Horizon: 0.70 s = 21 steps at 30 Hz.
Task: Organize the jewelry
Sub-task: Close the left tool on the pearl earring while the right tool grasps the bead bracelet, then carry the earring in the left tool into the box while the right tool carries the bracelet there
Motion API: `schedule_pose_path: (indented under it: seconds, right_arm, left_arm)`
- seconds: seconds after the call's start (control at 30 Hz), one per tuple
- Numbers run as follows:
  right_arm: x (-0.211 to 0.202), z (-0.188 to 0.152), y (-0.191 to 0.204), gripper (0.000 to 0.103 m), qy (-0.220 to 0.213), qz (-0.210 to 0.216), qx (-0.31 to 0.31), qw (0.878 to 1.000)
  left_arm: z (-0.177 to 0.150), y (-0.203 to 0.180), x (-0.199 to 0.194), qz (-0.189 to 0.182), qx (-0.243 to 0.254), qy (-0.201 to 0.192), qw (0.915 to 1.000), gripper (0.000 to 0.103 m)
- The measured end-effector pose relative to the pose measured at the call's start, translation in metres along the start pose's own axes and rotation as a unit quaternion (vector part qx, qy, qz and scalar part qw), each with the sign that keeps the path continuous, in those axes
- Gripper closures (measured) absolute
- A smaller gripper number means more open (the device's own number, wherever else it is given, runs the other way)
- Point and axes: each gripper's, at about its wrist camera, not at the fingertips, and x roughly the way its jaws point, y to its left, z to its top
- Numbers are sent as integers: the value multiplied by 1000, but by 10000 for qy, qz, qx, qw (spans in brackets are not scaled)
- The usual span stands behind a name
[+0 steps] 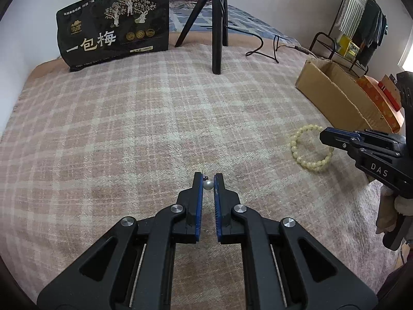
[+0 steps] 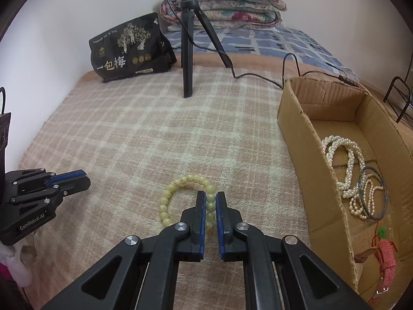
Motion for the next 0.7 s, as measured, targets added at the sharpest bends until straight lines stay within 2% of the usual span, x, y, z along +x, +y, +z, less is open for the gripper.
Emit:
schedule_pose_path:
  seconds: [0.3,0.7]
  right_arm:
    - [-27,3,9,98,-301,77,-109,9995]
    - [-73,-2,14,98,-662,158,-245,9974]
  left_arm:
    - [7,7,-28,55,-176,-222,9996,97]
    - [15,-6,-70,-18,-156,-554,9983,97]
